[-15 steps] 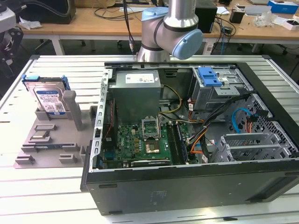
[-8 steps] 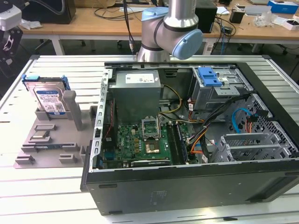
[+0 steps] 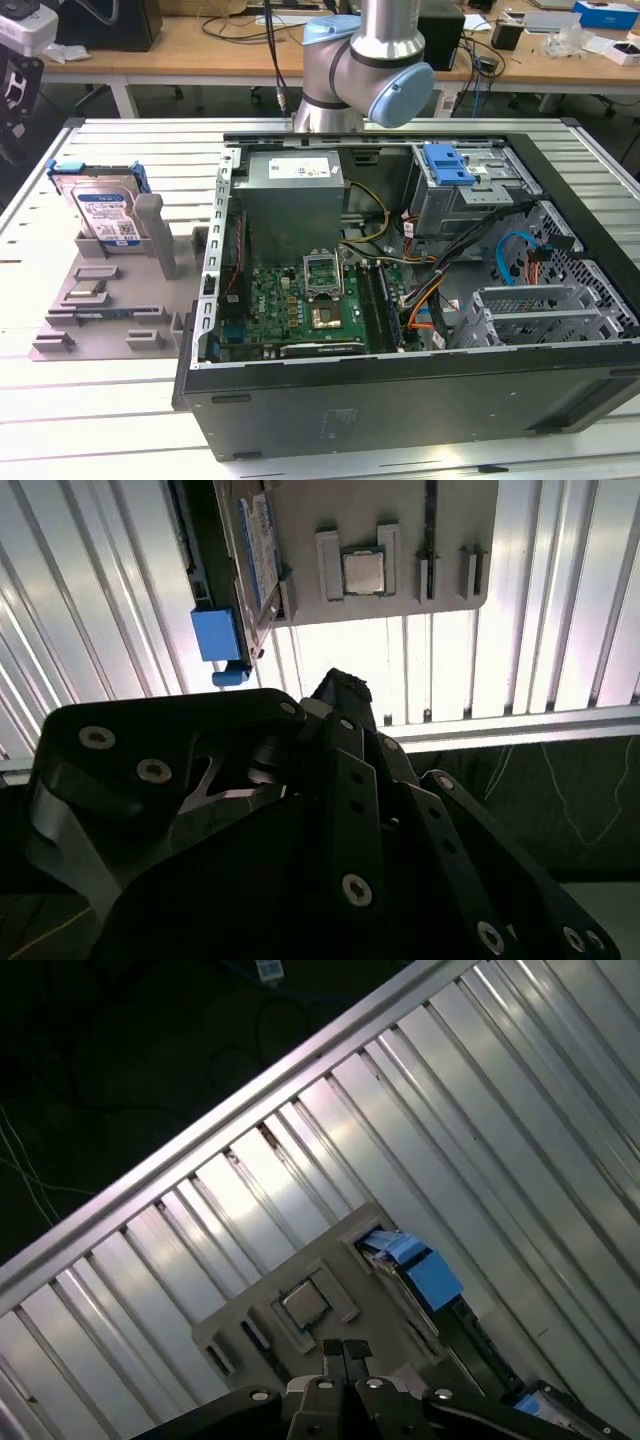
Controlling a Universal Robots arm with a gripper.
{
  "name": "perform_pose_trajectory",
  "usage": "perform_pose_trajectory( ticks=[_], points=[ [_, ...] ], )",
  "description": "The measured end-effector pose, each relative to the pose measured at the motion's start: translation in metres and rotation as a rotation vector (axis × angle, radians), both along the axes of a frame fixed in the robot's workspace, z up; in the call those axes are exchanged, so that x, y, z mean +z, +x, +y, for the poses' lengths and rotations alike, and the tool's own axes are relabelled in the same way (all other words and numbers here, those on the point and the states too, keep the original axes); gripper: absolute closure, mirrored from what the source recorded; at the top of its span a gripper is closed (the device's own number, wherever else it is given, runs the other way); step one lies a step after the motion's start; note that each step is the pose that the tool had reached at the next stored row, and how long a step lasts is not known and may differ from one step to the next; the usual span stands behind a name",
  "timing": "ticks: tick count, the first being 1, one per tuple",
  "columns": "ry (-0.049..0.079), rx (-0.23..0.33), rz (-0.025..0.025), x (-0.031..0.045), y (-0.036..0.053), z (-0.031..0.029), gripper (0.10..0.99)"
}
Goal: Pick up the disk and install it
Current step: 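Pick up the disk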
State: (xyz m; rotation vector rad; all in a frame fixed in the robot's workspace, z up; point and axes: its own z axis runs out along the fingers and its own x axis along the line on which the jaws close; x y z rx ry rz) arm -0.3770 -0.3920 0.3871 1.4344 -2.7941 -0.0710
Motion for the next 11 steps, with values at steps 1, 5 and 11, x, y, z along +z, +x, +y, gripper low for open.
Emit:
perform_pose_trajectory(
  ticks=[1,5,11],
  points=[
    [0.000,0.017,0.0000,0.0000,0.0000,0.0000,0.984],
    [0.000,0.120,0.0000,0.0000,0.0000,0.0001,0.984],
    [0.000,0.248,0.0000,0.0000,0.0000,0.0002,0.984]
  ],
)
